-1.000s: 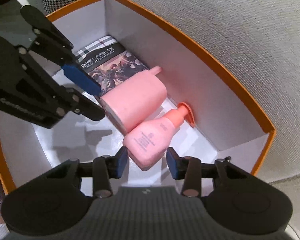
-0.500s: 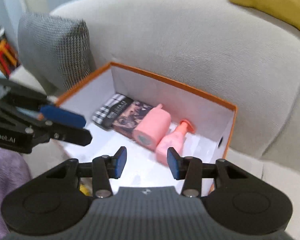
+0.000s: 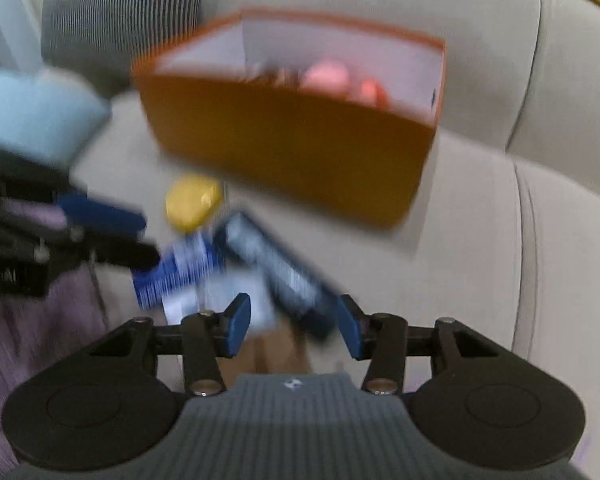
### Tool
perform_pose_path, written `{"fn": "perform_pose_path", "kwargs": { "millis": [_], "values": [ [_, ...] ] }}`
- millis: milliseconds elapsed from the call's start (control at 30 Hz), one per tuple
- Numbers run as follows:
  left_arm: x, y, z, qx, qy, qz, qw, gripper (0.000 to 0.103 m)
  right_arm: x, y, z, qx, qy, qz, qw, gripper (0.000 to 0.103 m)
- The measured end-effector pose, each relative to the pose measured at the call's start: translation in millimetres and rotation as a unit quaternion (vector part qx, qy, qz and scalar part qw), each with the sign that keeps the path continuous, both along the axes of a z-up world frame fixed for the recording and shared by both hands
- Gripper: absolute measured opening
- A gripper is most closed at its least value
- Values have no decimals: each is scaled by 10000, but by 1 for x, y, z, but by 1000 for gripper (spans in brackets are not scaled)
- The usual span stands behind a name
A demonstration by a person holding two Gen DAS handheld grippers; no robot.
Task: Organize rigid objects
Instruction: 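Withdraw both grippers from the box toward the loose items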
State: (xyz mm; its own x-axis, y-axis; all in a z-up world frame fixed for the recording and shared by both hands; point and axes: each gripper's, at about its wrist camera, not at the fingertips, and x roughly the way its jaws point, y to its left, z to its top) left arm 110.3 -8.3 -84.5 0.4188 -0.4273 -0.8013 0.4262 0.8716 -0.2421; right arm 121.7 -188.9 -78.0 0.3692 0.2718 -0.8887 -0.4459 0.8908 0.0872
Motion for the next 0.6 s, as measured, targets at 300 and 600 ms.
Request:
{"fn": "perform_pose_path", "kwargs": {
  "millis": [300,600],
  "values": [
    [-6,-29,-25,591,-256,-290,9975,69,-18,-7,-7,-100,140,-97,9998,60],
    [-3,-45,-34,821,-332,-527,9947,73,-28,-4,-15,-74,295,42,9995,61]
  ]
}}
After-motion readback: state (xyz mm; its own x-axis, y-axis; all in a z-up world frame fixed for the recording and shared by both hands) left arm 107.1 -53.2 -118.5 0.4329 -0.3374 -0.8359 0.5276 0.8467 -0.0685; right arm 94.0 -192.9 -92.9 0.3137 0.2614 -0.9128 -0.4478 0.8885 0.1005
